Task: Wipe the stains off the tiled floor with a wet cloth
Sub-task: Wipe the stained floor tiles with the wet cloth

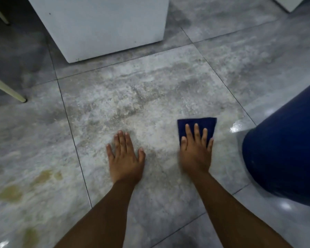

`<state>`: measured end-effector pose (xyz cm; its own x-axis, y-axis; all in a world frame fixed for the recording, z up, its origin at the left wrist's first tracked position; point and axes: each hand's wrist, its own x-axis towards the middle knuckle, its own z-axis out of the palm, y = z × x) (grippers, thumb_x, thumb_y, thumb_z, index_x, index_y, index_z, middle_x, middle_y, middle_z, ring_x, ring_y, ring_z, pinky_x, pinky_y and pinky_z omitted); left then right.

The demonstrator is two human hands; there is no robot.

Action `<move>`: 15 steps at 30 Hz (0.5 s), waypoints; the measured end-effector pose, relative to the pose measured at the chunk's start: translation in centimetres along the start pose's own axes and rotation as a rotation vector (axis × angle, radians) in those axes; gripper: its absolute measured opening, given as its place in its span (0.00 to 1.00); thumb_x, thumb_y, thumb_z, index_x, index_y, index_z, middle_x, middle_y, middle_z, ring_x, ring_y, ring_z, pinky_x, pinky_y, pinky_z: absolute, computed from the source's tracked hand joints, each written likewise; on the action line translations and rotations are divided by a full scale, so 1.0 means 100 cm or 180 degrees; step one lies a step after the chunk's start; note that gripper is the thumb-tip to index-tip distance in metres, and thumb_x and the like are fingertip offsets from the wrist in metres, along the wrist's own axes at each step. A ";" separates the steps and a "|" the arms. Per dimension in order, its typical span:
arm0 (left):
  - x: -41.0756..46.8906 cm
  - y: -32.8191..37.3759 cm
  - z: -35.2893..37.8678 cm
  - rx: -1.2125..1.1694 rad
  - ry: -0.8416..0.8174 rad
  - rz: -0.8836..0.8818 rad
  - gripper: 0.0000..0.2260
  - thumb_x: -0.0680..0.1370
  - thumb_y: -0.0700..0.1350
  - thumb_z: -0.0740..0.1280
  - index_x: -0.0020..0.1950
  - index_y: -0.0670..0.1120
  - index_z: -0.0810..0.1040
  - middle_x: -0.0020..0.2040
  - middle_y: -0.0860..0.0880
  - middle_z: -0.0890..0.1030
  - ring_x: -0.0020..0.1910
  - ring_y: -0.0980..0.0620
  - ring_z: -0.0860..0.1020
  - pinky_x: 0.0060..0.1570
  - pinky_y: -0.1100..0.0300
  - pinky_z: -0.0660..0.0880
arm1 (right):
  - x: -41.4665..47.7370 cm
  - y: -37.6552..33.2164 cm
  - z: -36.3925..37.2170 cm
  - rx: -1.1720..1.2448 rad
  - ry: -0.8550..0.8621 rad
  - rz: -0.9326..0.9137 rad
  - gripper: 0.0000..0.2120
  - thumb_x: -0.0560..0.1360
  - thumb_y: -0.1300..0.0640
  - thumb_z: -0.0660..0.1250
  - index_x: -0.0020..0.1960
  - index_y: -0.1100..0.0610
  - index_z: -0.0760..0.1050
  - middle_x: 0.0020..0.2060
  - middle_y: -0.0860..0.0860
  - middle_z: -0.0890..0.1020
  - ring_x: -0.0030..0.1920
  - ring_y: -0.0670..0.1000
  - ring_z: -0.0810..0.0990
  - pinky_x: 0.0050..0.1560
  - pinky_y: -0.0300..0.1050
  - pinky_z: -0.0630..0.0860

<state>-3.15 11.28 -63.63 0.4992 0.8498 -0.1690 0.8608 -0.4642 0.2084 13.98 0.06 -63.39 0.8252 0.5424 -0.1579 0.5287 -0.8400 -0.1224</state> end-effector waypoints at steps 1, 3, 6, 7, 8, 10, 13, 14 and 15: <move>0.000 0.000 0.000 0.0011 0.0025 0.0012 0.34 0.76 0.60 0.38 0.78 0.44 0.40 0.79 0.46 0.40 0.75 0.54 0.33 0.74 0.48 0.33 | -0.001 0.005 0.000 0.0062 0.0028 0.0318 0.25 0.82 0.45 0.42 0.78 0.44 0.45 0.78 0.47 0.47 0.77 0.53 0.41 0.75 0.57 0.38; 0.001 0.000 0.002 0.0010 0.0041 0.0023 0.35 0.76 0.60 0.38 0.79 0.44 0.40 0.79 0.47 0.40 0.75 0.55 0.33 0.74 0.49 0.33 | -0.017 0.006 0.002 0.0170 0.0168 0.0774 0.25 0.82 0.46 0.44 0.78 0.44 0.46 0.78 0.49 0.48 0.78 0.55 0.43 0.75 0.59 0.39; 0.000 -0.001 0.002 -0.0030 0.0079 0.0022 0.33 0.78 0.60 0.41 0.79 0.44 0.40 0.79 0.46 0.40 0.77 0.52 0.36 0.74 0.48 0.33 | -0.059 -0.010 0.009 0.0223 0.0211 0.0627 0.25 0.81 0.46 0.45 0.78 0.47 0.54 0.77 0.52 0.56 0.77 0.59 0.50 0.73 0.61 0.42; -0.001 -0.001 0.001 -0.0046 0.0099 0.0028 0.32 0.79 0.59 0.42 0.79 0.44 0.41 0.79 0.46 0.41 0.77 0.51 0.36 0.74 0.48 0.34 | -0.067 -0.015 0.011 0.0232 0.0149 0.0429 0.26 0.80 0.46 0.44 0.77 0.48 0.56 0.76 0.52 0.58 0.77 0.59 0.53 0.73 0.61 0.44; -0.001 -0.001 0.001 -0.0053 0.0091 0.0029 0.32 0.80 0.59 0.43 0.79 0.44 0.40 0.79 0.46 0.41 0.77 0.51 0.37 0.74 0.48 0.34 | -0.068 -0.018 0.011 0.0203 0.0125 0.0176 0.26 0.80 0.45 0.44 0.77 0.48 0.57 0.76 0.52 0.59 0.76 0.60 0.54 0.73 0.62 0.46; -0.003 -0.001 0.000 -0.0003 0.0045 0.0031 0.31 0.81 0.59 0.44 0.78 0.44 0.39 0.79 0.46 0.39 0.77 0.51 0.35 0.74 0.47 0.34 | -0.057 -0.012 0.007 0.0024 0.0026 -0.0323 0.27 0.79 0.43 0.41 0.77 0.46 0.51 0.77 0.50 0.55 0.77 0.57 0.49 0.74 0.60 0.44; -0.003 -0.002 -0.002 0.0049 -0.0059 0.0067 0.30 0.82 0.58 0.42 0.78 0.43 0.38 0.79 0.46 0.39 0.77 0.51 0.35 0.74 0.48 0.34 | -0.038 0.007 0.002 -0.0130 -0.0316 -0.0616 0.26 0.80 0.43 0.38 0.77 0.43 0.41 0.78 0.46 0.43 0.77 0.53 0.39 0.74 0.56 0.37; -0.005 -0.003 -0.002 0.0021 -0.0092 0.0086 0.30 0.82 0.58 0.42 0.78 0.43 0.39 0.79 0.45 0.39 0.77 0.50 0.35 0.74 0.48 0.34 | -0.041 0.013 0.002 -0.0046 -0.0297 -0.0435 0.25 0.81 0.43 0.39 0.78 0.43 0.41 0.78 0.46 0.43 0.77 0.53 0.38 0.74 0.57 0.36; -0.010 -0.004 -0.003 -0.0023 -0.0119 0.0110 0.29 0.82 0.57 0.42 0.78 0.43 0.39 0.79 0.45 0.39 0.77 0.50 0.36 0.74 0.48 0.34 | -0.050 0.015 0.003 0.0100 -0.0202 -0.0191 0.25 0.82 0.44 0.41 0.78 0.44 0.42 0.78 0.47 0.44 0.77 0.53 0.39 0.75 0.57 0.37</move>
<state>-3.97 10.71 -63.27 0.5320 0.8234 -0.1975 0.8424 -0.4912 0.2216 10.55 -3.92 -63.04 0.7773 0.5926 -0.2111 0.5695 -0.8055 -0.1640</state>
